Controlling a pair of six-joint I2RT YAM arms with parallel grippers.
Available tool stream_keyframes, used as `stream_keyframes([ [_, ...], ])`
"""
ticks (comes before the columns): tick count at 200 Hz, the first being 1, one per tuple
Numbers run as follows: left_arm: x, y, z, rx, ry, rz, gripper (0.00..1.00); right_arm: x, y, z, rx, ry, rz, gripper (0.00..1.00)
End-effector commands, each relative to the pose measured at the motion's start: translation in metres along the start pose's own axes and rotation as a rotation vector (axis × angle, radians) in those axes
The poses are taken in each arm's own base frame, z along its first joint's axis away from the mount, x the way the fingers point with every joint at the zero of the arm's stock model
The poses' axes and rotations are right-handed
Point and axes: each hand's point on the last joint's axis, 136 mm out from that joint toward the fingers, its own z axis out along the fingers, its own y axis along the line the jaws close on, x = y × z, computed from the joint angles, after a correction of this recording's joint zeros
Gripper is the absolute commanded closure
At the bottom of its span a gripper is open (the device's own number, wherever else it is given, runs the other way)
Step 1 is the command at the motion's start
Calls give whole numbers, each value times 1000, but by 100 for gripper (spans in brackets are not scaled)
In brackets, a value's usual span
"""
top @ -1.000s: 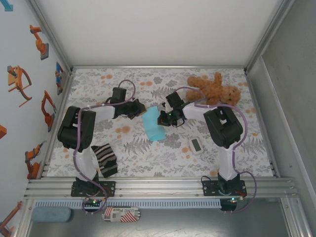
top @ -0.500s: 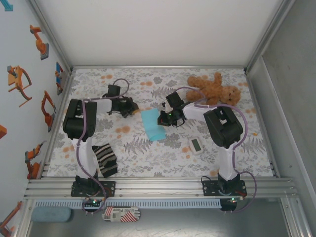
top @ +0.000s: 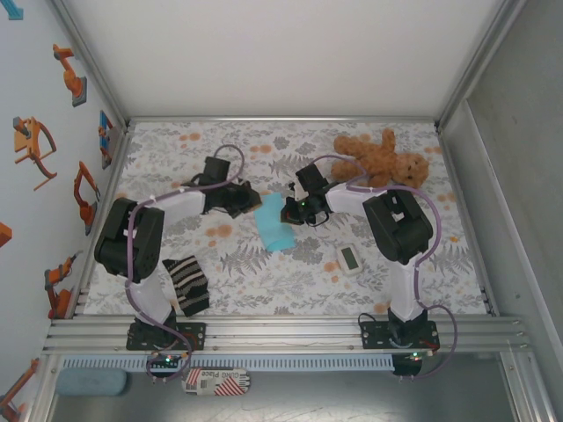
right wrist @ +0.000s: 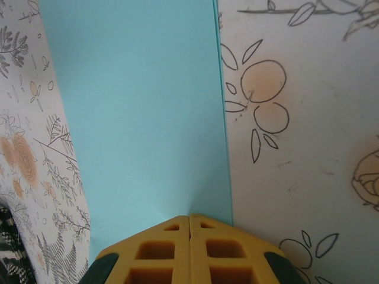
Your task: Fold a paper plane with a square sheet of paper (pick it up from the middle)
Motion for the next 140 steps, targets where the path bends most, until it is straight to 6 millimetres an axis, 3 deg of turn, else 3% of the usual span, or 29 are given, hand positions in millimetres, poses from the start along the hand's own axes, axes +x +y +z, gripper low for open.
stream_keyframes([
  [1, 28, 3, 16, 5, 62, -59, 98, 87, -132, 33, 442, 228, 155, 99],
  [28, 45, 17, 23, -32, 125, -68, 100, 87, -134, 31, 454, 232, 153, 99],
  [75, 60, 16, 40, -15, 206, -69, 100, 86, -134, 31, 460, 226, 159, 99],
  [103, 68, 33, 41, -79, 237, -69, 100, 87, -137, 30, 473, 231, 155, 99],
  [140, 96, 66, 33, -148, 283, -105, 100, 88, -142, 29, 488, 233, 162, 99],
])
